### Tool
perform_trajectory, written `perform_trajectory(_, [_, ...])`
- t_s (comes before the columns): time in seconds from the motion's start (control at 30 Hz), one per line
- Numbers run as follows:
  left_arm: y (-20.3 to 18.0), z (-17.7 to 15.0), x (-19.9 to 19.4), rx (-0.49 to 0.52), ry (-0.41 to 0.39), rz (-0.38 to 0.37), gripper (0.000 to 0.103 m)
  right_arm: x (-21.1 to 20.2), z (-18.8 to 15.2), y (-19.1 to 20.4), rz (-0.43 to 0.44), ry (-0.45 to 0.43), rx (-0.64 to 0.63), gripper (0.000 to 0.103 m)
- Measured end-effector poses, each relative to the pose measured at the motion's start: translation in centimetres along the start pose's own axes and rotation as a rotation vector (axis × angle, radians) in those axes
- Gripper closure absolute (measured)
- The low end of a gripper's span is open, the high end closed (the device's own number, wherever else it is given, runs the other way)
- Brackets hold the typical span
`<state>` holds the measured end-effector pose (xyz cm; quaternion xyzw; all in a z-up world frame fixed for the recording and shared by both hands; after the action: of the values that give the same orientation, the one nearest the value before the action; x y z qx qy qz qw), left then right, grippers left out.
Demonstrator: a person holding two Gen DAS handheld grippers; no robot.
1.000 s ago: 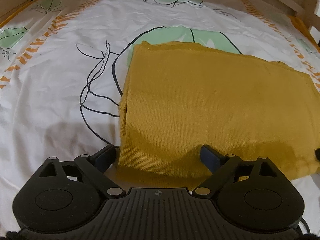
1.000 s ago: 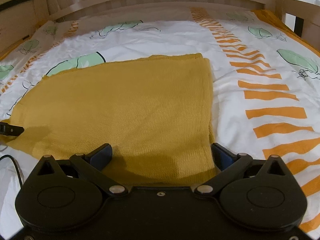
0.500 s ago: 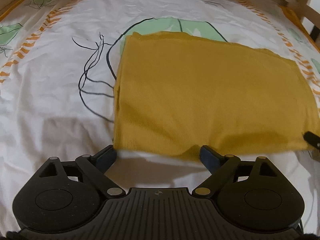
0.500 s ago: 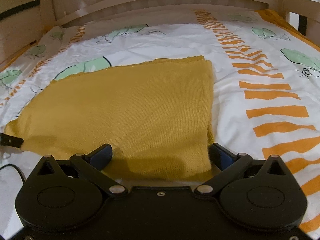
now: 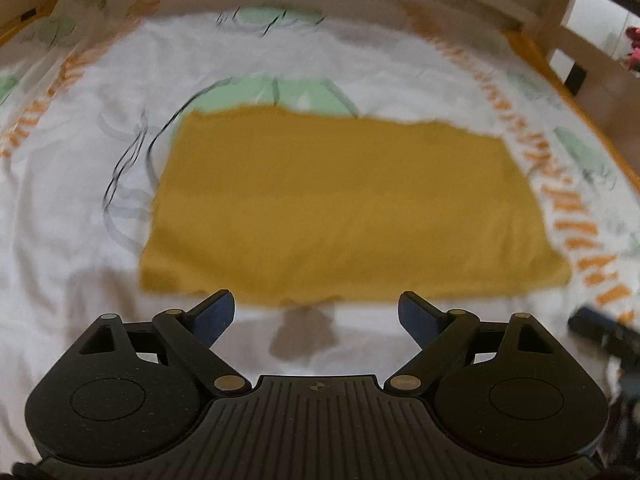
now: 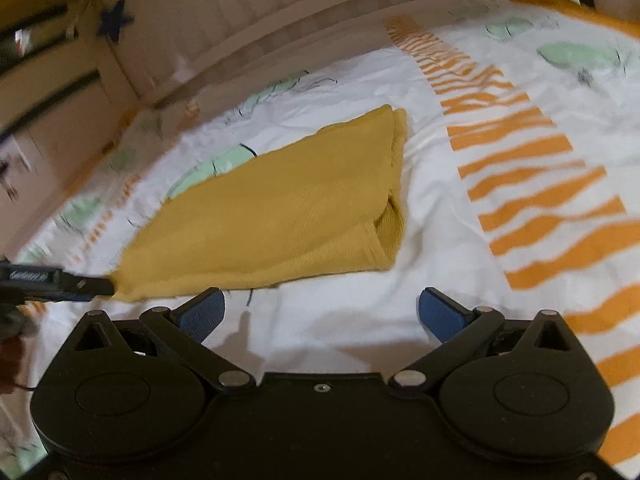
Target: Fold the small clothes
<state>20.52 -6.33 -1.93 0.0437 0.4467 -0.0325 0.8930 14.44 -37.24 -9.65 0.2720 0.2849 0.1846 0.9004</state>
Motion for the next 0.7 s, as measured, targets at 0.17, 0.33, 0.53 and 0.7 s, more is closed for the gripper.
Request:
perform_trajectory(0.17, [-2.4, 4.1, 1.3, -0.028, -0.045, 0.026, 0.014, -0.6, -0.3, -1.5, 0.073, -0.048, 0.081, 0.0])
perform_trajectory(0.33, [-3.7, 6.9, 4.3, -0.07, -0.033, 0.065, 0.014, -0.9, -0.2, -2.4, 0.12, -0.057, 0.115, 0.0])
perform_trajectory(0.53, [-4.4, 8.7, 8.6, -0.063, 0.035, 0.104, 0.025, -1.2, -0.1, -3.4, 0.157, -0.068, 0.185, 0.0])
perform_trajectory(0.7, [-4.5, 9.1, 11.3, -0.045, 0.101, 0.125, 0.025, -1.0, 0.3, -4.1, 0.176, -0.062, 0.235, 0.0])
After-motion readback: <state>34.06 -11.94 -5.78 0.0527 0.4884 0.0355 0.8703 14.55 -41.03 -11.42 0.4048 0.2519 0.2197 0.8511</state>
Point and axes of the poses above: each gripper's, at about its wrist camera, not at the fingertips, and x roughly the way its jaws point, y to its left, z to its top, the point moved 1 cm from there along x, roughly the way its jaws point, and after that the axes turned 12 degrees about z, right-handed, at the moved point
